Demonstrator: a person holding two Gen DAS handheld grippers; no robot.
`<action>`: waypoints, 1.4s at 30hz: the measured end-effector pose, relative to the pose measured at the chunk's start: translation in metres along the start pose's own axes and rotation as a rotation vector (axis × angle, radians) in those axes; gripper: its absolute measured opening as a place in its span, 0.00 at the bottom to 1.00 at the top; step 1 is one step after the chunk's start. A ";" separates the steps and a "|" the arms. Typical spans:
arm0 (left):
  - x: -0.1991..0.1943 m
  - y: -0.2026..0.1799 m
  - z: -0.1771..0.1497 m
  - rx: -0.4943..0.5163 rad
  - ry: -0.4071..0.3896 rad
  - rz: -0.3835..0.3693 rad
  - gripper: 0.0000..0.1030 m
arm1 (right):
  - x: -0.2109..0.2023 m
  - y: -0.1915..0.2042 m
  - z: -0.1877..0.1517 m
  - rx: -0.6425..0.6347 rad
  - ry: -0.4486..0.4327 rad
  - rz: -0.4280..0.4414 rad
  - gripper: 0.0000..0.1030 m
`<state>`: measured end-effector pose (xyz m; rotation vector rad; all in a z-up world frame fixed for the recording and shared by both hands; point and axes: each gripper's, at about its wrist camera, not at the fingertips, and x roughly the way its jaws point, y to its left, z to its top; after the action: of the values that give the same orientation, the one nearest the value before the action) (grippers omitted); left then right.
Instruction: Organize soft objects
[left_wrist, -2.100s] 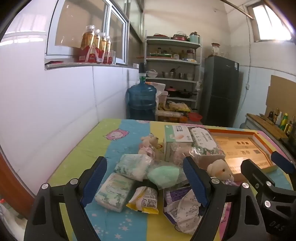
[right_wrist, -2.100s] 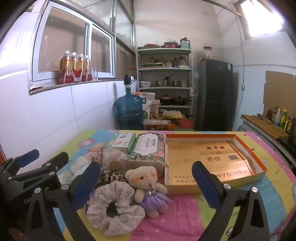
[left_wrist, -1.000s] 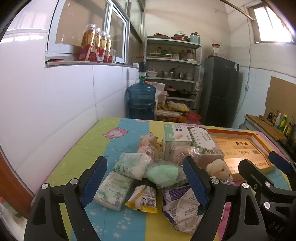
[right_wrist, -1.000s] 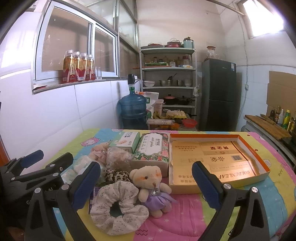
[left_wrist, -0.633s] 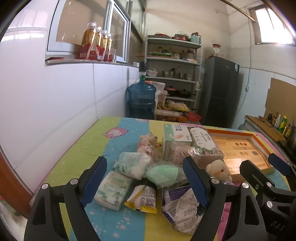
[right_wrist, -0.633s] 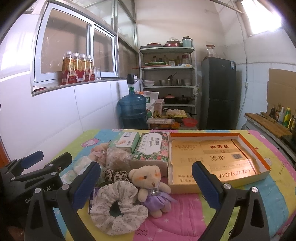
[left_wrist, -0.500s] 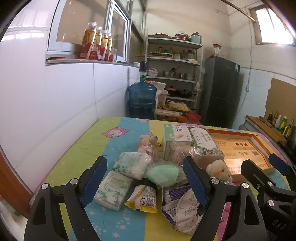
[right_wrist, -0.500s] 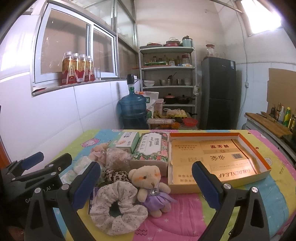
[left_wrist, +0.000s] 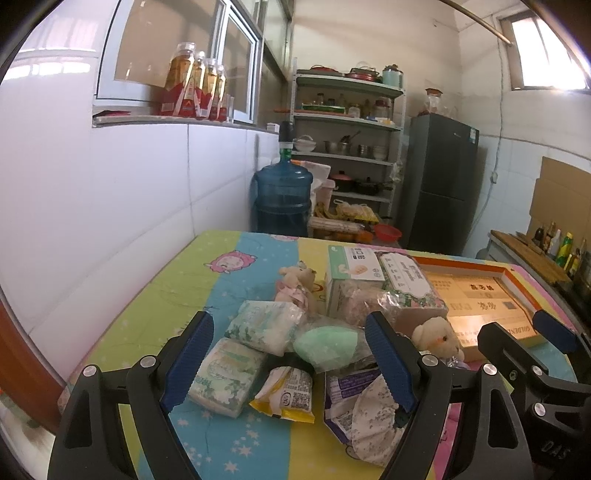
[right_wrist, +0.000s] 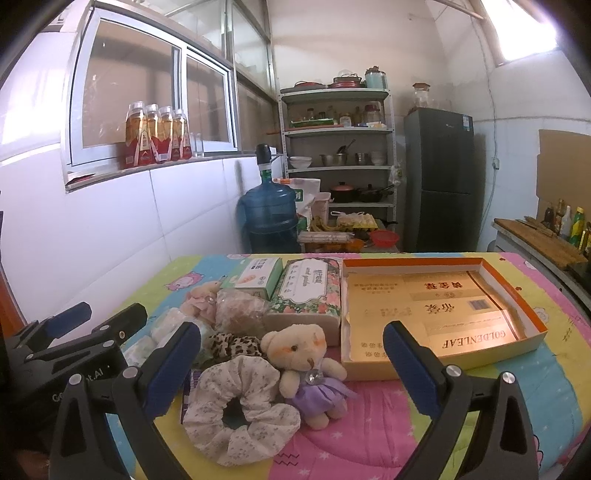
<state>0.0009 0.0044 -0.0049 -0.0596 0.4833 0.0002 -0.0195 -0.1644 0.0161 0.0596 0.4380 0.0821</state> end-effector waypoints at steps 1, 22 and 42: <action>0.000 0.000 0.000 0.000 0.000 0.000 0.82 | 0.000 0.001 0.000 -0.001 -0.001 0.001 0.97; 0.005 -0.001 -0.002 -0.002 0.013 -0.008 0.82 | 0.004 0.004 -0.002 0.000 0.013 0.013 0.97; 0.006 -0.001 -0.004 0.004 0.011 -0.002 0.82 | 0.000 0.004 -0.006 0.003 -0.001 0.055 0.97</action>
<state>0.0040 0.0034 -0.0108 -0.0558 0.4944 -0.0029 -0.0218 -0.1602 0.0111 0.0746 0.4351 0.1355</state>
